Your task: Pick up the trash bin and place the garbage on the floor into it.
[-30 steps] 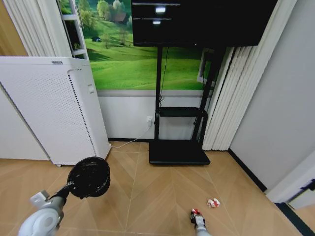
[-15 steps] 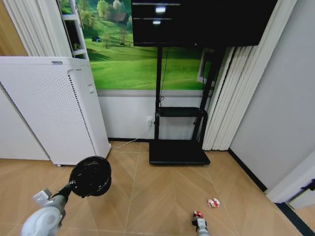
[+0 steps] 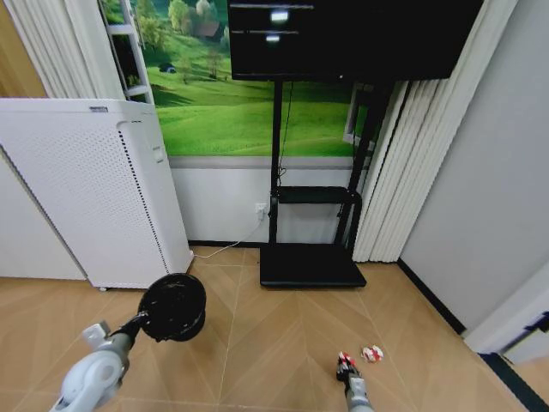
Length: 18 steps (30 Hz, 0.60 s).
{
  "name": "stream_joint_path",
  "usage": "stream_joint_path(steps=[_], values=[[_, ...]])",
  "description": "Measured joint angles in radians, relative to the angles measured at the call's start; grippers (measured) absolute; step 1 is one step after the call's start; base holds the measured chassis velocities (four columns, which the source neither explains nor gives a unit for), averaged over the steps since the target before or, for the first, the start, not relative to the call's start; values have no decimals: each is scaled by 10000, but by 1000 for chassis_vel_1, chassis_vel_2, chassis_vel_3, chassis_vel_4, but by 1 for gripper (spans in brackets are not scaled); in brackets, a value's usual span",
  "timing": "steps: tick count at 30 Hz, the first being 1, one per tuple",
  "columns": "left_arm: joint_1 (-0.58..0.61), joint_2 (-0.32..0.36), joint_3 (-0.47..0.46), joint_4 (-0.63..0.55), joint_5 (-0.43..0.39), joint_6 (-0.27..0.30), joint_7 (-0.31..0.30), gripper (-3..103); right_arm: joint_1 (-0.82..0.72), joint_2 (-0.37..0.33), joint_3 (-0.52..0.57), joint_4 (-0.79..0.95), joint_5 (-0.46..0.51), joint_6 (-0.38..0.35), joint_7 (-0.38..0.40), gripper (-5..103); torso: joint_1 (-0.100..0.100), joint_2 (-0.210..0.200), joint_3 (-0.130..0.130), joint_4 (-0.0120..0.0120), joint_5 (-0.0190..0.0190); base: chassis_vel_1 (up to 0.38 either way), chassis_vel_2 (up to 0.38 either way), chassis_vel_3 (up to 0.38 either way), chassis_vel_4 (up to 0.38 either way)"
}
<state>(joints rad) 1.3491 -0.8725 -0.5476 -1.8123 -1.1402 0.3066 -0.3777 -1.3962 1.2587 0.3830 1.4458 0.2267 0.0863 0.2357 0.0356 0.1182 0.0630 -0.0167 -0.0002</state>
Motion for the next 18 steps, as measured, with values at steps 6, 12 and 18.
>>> stream_joint_path(steps=[6,12,18], values=[[-165,239,548,304,232,60,428,4,-442,-883,-525,2007,403,1352,-1711,20,0,-1,-1,8,3,0,0,0,0],[-1305,430,2049,554,476,128,659,4,-1247,-1794,-840,3890,845,1885,-3142,20,0,0,-2,4,5,0,0,0,0],[-2911,246,4311,1208,420,193,655,4,-2251,-1978,-801,4860,670,2358,-4078,20,0,-1,-2,2,2,0,0,0,0]])
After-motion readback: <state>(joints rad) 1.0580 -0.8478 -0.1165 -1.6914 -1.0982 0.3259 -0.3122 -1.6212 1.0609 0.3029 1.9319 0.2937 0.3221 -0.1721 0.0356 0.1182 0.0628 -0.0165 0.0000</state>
